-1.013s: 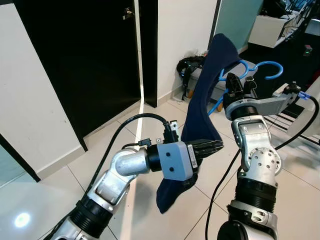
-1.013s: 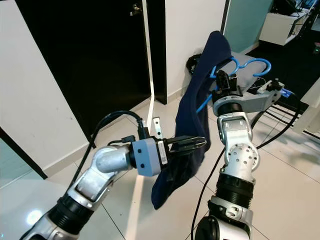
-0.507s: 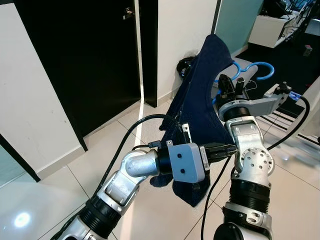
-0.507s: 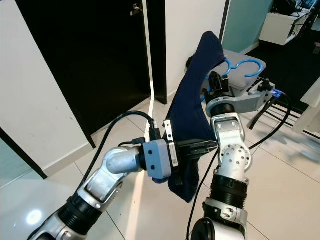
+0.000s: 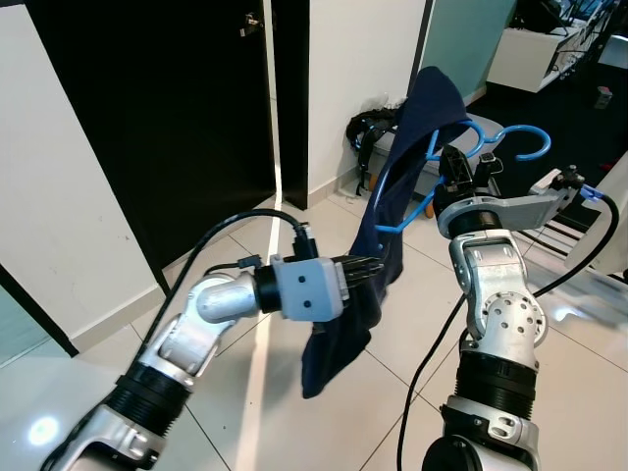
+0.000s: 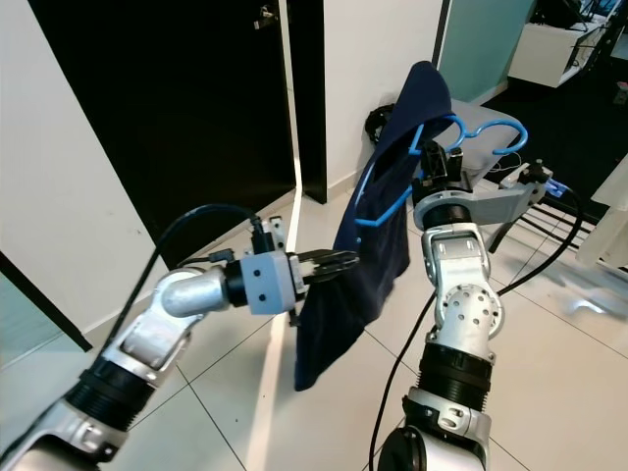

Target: Hang hanger

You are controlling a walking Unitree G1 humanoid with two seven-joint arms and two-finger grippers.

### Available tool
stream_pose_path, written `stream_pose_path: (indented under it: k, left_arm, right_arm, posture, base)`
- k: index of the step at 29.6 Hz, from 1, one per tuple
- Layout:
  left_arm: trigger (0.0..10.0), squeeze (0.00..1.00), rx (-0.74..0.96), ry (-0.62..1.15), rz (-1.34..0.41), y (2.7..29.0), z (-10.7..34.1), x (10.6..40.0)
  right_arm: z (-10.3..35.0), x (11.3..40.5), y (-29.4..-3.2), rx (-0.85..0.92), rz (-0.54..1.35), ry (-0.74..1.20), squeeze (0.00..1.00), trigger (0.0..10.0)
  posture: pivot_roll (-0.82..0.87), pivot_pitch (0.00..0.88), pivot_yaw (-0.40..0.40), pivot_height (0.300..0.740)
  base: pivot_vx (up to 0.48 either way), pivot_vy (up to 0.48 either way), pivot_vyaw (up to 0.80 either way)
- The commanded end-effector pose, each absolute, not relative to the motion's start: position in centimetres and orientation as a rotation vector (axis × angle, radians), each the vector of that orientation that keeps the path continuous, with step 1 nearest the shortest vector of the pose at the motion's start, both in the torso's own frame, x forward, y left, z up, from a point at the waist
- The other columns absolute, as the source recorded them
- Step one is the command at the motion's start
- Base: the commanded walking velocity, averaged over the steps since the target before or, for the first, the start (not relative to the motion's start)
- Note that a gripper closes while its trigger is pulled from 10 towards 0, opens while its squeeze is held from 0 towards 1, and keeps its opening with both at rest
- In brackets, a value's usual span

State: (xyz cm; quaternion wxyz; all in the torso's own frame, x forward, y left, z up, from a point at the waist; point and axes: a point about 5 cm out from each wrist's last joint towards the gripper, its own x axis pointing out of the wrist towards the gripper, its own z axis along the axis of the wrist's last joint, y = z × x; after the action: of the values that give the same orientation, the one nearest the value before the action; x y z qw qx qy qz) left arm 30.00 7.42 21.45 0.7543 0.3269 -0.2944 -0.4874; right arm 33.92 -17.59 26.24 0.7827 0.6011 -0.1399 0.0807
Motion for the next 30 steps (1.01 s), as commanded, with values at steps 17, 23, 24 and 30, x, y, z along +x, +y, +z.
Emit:
stream_pose_path:
  k: [17, 23, 24, 30]
  left_arm:
    - [10.0, 0.00, 0.629, -0.751, -1.119, 5.3, 22.4, 28.5]
    - [10.0, 0.00, 0.664, -0.711, -1.077, 6.6, 22.1, 29.3]
    - [10.0, 0.00, 0.664, -0.711, -1.077, 6.6, 22.1, 29.3]
    - [10.0, 0.00, 0.687, -0.668, -1.049, 8.0, 21.8, 29.8]
  right_arm:
    - [27.0, 33.8, -17.4, 1.239, 0.185, -0.317, 0.00, 10.0]
    - [26.9, 33.8, -17.5, 1.231, 0.185, -0.319, 0.00, 10.0]
    - [26.9, 33.8, -17.5, 1.231, 0.185, -0.319, 0.00, 10.0]
    - [27.0, 33.6, -17.9, 1.234, 0.179, -0.335, 0.00, 10.0]
  posture:
    - [-0.05, 0.090, -0.007, 0.740]
    - [-0.05, 0.088, -0.005, 0.740]
    - [-0.05, 0.088, -0.005, 0.740]
    - [-0.05, 0.087, -0.005, 0.740]
  base:
    - [0.000, 0.000, 0.00]
    - [0.000, 0.000, 0.00]
    - [0.000, 0.000, 0.00]
    - [0.000, 0.000, 0.00]
